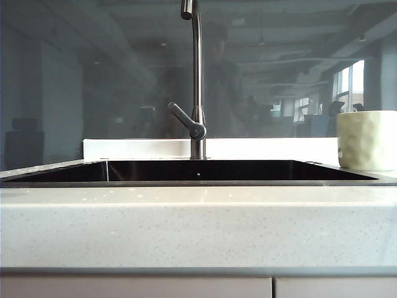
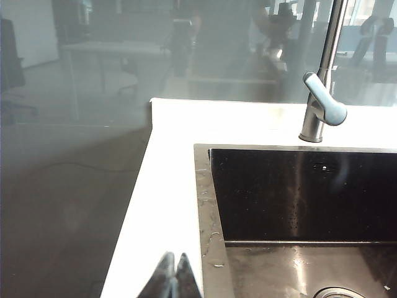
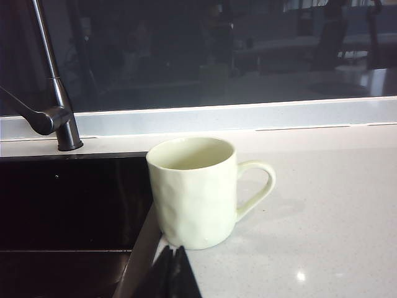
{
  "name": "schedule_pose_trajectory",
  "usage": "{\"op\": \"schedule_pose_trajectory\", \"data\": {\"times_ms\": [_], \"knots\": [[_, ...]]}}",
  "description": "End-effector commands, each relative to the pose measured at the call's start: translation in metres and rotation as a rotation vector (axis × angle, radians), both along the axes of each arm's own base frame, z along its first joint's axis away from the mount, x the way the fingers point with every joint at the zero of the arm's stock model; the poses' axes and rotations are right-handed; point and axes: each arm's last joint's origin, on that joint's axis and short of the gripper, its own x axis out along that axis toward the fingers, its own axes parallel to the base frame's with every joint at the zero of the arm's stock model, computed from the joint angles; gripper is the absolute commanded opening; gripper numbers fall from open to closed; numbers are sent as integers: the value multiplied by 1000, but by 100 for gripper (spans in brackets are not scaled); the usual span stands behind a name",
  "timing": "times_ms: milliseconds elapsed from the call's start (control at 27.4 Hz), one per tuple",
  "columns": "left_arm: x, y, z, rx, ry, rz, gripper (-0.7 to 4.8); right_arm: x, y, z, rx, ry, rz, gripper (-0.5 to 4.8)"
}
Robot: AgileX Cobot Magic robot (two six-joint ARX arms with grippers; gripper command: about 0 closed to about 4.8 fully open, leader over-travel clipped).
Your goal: Pick up the mug next to the sink, go to the faucet to get some water, pour the water into the sink, and finally put the mug back to its place.
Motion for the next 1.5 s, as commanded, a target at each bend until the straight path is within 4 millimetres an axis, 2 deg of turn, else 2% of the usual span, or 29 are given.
{"op": "schedule_pose_trajectory", "data": {"times_ms": [36, 255, 438, 547, 693, 839, 912, 985, 1094, 1204, 1496], "knots": [[0, 0, 2, 1, -16, -1, -4, 0, 0, 0, -1, -12, -2, -9], [0, 0, 3, 1, -19, 0, -4, 0, 0, 0, -1, -10, 2, -9], [0, 0, 1, 1, -4, -1, -4, -2, -2, 18, 5, -174, -56, -9], [0, 0, 1, 1, -3, -1, -4, 4, -2, 24, 6, -129, -61, -9], [0, 0, 1, 1, -4, 0, -4, 32, -6, 39, -54, -2, -89, 1], [0, 0, 1, 1, -3, 0, -4, 73, -27, 27, -103, 100, -173, 109], [0, 0, 1, 1, -3, -1, -4, 86, -38, 19, -113, 70, -123, 135], [0, 0, 1, 1, -3, -1, -4, 101, -49, 13, -122, 50, -88, 194], [0, 0, 1, 1, -3, -1, -4, 130, -58, 4, -116, 89, -38, 200], [0, 0, 1, 1, -3, -2, -4, 150, -64, -2, -105, 127, -35, 200], [0, 0, 1, 1, -3, -1, -4, 166, -69, -16, -119, 170, -28, 201]]}}
